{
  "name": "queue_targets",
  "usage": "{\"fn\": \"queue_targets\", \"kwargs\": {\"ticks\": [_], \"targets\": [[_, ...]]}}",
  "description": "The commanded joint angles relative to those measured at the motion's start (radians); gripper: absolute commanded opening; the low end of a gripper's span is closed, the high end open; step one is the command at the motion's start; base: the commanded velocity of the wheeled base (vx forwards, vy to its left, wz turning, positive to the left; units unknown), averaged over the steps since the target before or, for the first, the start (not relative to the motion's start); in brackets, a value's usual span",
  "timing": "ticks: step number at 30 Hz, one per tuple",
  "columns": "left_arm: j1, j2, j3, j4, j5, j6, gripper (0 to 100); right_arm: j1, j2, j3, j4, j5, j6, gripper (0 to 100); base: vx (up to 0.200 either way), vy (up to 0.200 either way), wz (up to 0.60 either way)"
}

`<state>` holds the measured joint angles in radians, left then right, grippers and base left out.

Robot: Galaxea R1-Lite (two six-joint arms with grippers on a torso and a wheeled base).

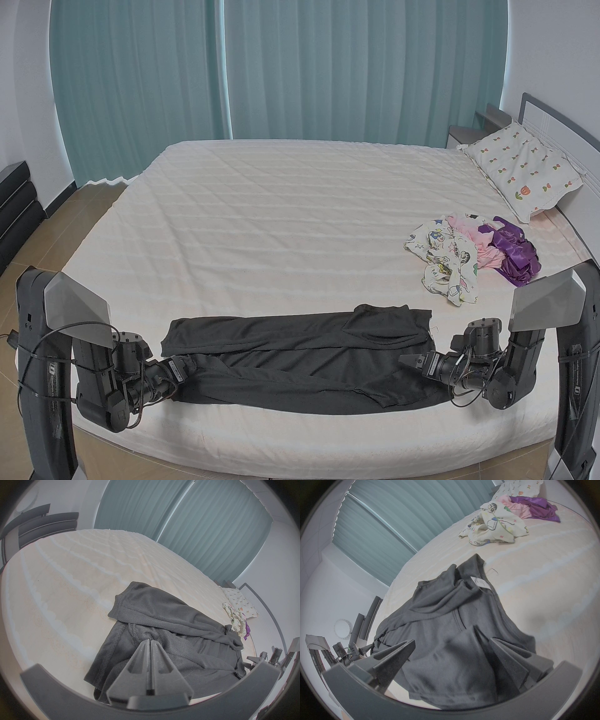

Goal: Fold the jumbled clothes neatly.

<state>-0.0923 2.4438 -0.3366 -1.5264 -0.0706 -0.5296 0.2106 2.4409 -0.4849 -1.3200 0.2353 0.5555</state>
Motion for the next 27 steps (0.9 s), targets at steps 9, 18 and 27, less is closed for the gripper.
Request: {"fn": "queue_targets", "kwargs": {"ticks": [9,18,27], "targets": [[0.008,0.004,-0.001,0.0,0.0,-0.001,0,0.004,0.009,-0.035,0.059,0.041,-0.043,100,0.0,0.0,0.0],[0.016,0.006,0.001,0.0,-0.001,-0.003,0,0.01,0.018,-0.038,0.062,0.041,-0.048,0,0.0,0.0,0.0],[0.016,0.006,0.001,-0.001,0.0,-0.003,0,0.003,0.006,-0.04,0.061,0.041,-0.046,0,0.0,0.0,0.0]]}}
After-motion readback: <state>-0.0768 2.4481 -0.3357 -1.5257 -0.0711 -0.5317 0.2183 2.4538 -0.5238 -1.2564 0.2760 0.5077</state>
